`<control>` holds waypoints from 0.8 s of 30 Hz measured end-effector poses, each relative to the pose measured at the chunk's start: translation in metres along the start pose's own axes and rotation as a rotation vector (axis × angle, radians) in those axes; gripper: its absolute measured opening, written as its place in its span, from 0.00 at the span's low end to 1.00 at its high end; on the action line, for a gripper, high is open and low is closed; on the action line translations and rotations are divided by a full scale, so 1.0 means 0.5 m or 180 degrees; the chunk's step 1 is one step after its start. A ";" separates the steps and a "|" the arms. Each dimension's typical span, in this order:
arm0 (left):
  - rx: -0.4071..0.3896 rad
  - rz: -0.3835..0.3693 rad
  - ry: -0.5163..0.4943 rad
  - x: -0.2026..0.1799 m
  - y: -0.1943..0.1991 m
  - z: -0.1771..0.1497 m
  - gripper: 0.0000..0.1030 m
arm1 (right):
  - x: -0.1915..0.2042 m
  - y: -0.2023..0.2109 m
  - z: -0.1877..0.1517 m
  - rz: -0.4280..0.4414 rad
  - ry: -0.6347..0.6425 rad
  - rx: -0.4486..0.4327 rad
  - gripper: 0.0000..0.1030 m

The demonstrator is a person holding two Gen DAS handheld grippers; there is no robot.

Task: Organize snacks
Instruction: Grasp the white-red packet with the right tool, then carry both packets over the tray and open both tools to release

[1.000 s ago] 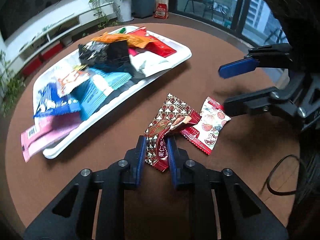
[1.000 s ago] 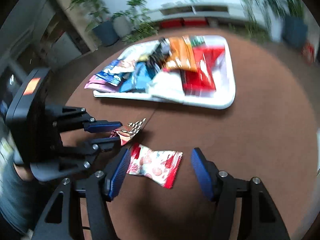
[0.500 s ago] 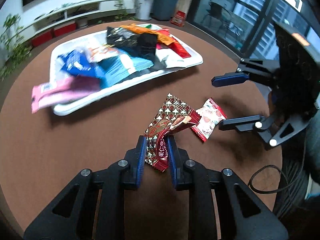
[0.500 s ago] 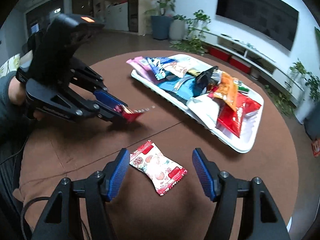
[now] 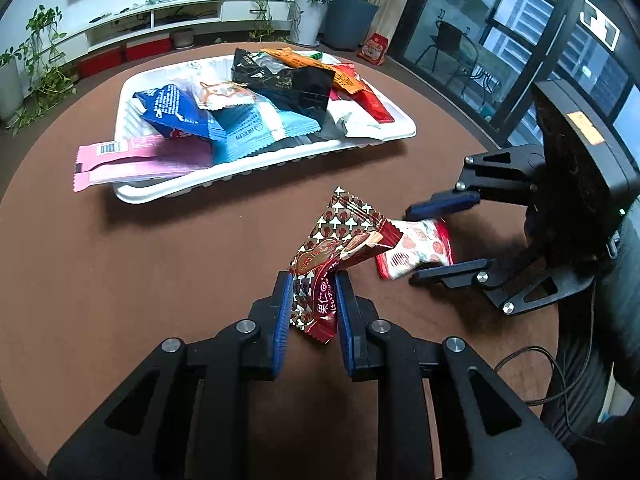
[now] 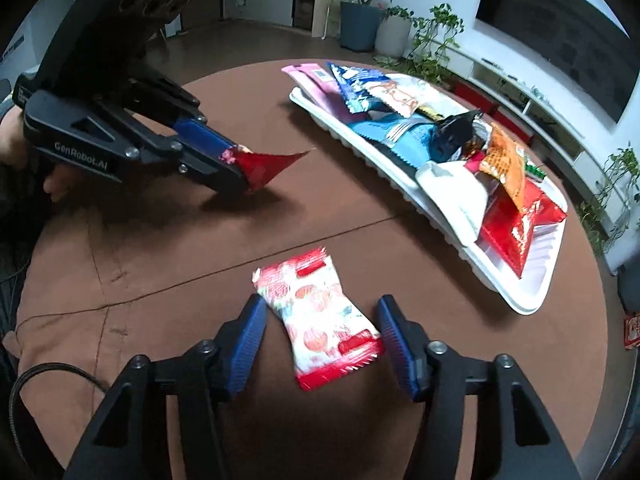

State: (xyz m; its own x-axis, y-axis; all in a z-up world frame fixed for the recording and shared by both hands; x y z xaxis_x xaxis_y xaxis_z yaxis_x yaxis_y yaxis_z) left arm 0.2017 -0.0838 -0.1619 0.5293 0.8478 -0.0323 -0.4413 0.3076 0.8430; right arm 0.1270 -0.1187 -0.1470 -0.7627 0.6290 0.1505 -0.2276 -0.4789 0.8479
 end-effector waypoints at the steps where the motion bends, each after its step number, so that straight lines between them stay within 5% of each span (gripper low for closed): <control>1: 0.0001 0.0003 -0.0005 -0.002 0.000 0.000 0.19 | 0.005 0.000 0.000 0.0001 0.0035 0.0013 0.45; 13: -0.0098 -0.0016 -0.0012 0.000 0.022 0.018 0.19 | 0.014 0.008 0.002 -0.0044 -0.0044 0.0071 0.36; 24: -0.0479 -0.0100 0.0278 0.029 0.099 0.098 0.19 | -0.029 0.153 0.093 -0.0207 -0.0383 -0.0882 0.36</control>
State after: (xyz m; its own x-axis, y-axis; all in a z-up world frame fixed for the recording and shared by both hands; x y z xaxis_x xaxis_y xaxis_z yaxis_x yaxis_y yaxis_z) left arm 0.2233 -0.0774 -0.0942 0.4825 0.8690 -0.1094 -0.5325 0.3903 0.7511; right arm 0.1492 -0.1359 -0.0608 -0.6677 0.7239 0.1738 -0.4425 -0.5736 0.6893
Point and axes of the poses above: each gripper's, at about its wrist camera, not at the fingertips, and y roughly against the way its jaws point, x to its left, z to its top, the point moved 10 cm from there along -y, roughly the way its jaws point, and after that the axes turned 14 degrees about z, right-handed, at the moved point
